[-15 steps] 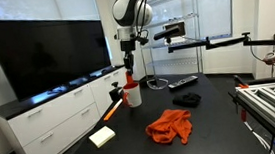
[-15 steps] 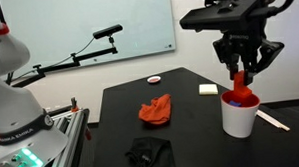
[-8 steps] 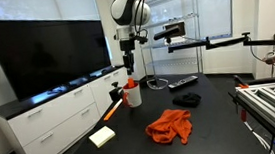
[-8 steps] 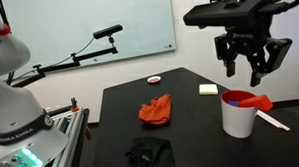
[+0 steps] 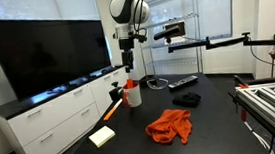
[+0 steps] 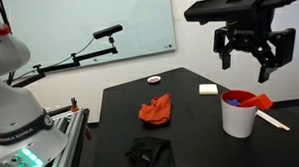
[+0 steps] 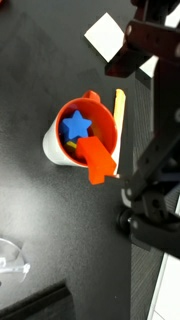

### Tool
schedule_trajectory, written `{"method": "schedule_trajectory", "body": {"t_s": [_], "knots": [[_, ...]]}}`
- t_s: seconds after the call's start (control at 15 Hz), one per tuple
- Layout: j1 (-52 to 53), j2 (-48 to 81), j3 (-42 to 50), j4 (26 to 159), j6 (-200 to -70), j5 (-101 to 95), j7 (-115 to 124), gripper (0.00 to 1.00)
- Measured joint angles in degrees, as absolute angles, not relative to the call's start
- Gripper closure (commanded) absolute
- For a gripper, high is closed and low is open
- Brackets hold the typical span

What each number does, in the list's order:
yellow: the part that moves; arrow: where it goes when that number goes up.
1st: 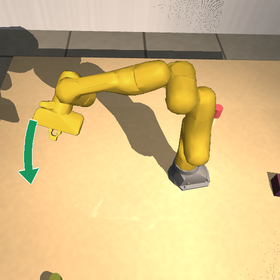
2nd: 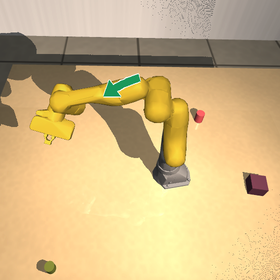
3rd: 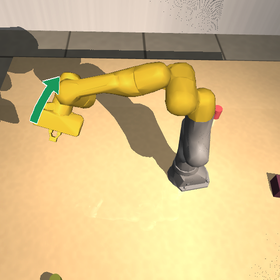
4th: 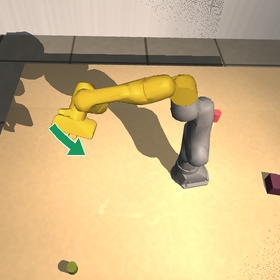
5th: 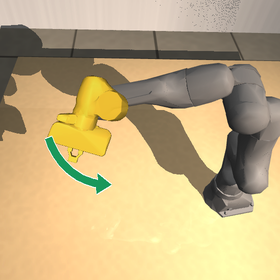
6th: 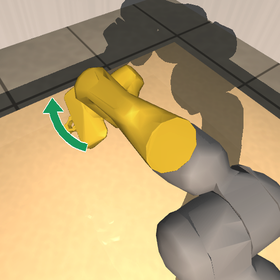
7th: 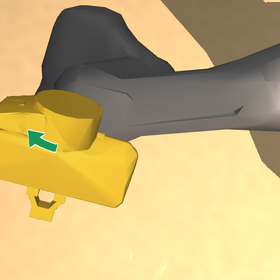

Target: Pick up the orange object and put it in the cup

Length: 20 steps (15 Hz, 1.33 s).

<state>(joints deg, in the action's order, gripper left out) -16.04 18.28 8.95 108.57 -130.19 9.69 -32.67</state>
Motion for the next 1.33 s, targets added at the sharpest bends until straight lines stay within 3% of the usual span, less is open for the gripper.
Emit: {"method": "schedule_trajectory", "body": {"t_s": [0.93, 1.33], "knots": [[-14.2, -6.9, 8.9, 136.4, -127.3, 3.9, -34.1, 0.00], [-12.6, -12.6, 9.3, 142.5, -127.7, 0.7, -33.5, 0.00]]}}
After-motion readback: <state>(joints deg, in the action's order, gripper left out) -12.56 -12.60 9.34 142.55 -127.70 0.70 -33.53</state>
